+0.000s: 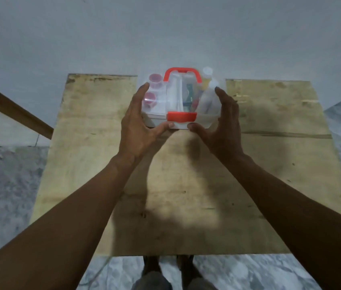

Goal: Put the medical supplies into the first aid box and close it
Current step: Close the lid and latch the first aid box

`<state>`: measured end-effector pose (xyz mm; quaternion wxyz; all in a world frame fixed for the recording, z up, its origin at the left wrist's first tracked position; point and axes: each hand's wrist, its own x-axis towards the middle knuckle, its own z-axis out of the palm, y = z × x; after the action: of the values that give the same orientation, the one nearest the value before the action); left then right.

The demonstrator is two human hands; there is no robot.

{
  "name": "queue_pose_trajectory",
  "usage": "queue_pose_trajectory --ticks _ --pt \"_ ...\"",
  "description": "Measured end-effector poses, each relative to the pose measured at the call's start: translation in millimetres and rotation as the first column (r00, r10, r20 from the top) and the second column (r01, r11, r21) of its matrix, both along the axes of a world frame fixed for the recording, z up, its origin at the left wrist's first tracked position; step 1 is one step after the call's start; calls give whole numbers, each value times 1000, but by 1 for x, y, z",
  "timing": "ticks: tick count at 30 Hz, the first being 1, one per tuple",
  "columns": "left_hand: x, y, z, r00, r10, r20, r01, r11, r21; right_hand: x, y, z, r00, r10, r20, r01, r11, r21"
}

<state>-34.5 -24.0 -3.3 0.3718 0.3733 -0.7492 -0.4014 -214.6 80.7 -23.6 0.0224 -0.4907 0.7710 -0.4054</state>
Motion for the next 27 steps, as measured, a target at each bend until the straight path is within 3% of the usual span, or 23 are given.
queue_pose_trajectory --ticks 8,20,22,27 --pt "-2 -1 -12 998 66 -10 -66 997 -27 3 -9 -6 1000 -18 22 20 995 -99" --pt "1 -3 -13 983 183 32 -179 979 -93 11 -18 7 1000 -6 -4 6 995 -104" --pt "-10 -20 10 992 125 -24 -127 987 -97 2 -27 30 996 -80 -45 72 984 -164" --pt "-13 -20 6 996 91 -2 -91 992 -88 3 -28 27 997 -71 -14 69 989 -129"
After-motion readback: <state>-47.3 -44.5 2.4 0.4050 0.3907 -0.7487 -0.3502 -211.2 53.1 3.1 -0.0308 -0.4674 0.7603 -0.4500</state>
